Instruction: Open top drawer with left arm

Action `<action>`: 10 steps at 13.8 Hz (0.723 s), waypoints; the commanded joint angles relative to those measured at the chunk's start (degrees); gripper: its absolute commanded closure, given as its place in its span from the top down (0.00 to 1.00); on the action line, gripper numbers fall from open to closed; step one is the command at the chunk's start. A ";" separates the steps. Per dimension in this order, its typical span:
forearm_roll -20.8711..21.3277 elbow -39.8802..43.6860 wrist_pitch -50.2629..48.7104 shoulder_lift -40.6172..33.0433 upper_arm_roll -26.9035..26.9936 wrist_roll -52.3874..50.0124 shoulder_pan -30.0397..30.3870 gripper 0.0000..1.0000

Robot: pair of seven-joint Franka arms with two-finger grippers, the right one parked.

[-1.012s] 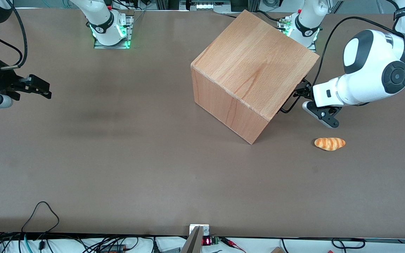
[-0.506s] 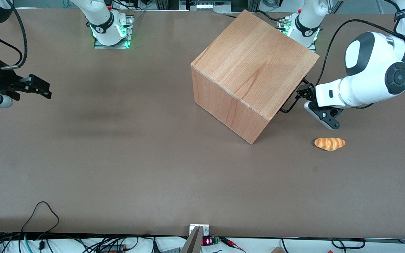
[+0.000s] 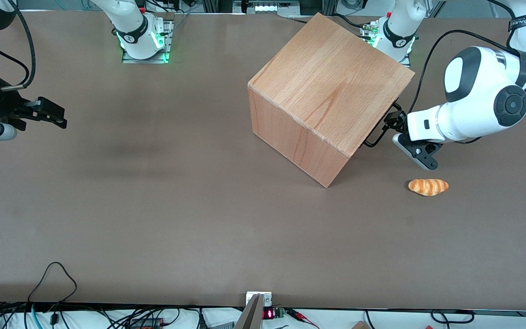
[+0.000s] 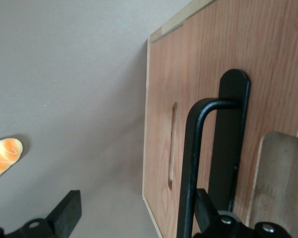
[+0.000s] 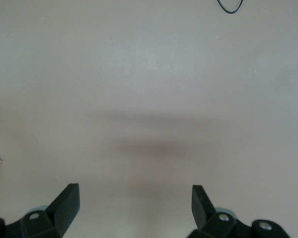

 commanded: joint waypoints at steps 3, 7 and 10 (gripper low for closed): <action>-1.67 -1.41 4.89 1.32 0.66 5.43 0.27 1.00; -1.32 -1.33 8.32 2.03 3.90 5.61 0.27 1.00; -1.23 -1.33 13.14 3.34 9.34 5.61 0.53 1.00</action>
